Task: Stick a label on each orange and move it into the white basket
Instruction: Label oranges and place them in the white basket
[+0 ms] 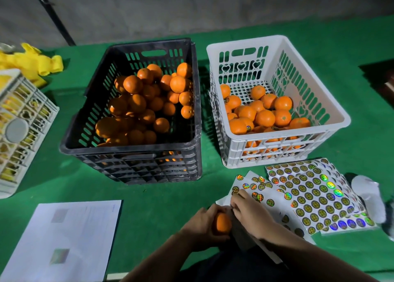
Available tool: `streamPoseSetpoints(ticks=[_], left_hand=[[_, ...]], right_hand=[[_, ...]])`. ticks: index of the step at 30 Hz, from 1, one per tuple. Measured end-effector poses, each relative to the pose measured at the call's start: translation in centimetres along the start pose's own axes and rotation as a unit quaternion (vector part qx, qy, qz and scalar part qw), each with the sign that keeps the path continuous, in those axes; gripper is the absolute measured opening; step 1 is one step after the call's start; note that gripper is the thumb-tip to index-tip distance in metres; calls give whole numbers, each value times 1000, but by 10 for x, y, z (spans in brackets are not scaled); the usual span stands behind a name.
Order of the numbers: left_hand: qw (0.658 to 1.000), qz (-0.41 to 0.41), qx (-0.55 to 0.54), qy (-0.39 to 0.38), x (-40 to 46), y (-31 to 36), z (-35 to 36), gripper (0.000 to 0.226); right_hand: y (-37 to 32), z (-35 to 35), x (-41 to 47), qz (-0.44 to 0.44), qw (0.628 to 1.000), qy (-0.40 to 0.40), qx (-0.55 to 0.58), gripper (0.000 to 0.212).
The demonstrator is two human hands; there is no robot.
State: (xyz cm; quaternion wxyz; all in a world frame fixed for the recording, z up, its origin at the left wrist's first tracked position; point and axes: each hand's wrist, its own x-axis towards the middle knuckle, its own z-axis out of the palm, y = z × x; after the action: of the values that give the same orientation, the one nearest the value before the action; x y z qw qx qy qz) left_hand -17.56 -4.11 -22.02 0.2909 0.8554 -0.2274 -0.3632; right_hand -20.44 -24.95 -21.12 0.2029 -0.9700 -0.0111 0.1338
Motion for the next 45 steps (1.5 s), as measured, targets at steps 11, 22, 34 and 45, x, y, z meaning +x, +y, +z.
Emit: streamPoseSetpoints(ticks=[11, 22, 34, 45], left_hand=[[981, 101, -79, 145, -14, 18, -20, 80], [961, 99, -105, 234, -33, 59, -42, 73], [946, 119, -136, 268, -45, 88, -59, 79], [927, 184, -121, 303, -45, 116, -90, 77]], right_hand=[[-14, -54, -23, 106, 877, -20, 468, 16], [-45, -102, -24, 114, 944, -91, 297, 59], [-83, -93, -31, 108, 775, 31, 622, 45], [-90, -134, -12, 29, 801, 72, 593, 47]])
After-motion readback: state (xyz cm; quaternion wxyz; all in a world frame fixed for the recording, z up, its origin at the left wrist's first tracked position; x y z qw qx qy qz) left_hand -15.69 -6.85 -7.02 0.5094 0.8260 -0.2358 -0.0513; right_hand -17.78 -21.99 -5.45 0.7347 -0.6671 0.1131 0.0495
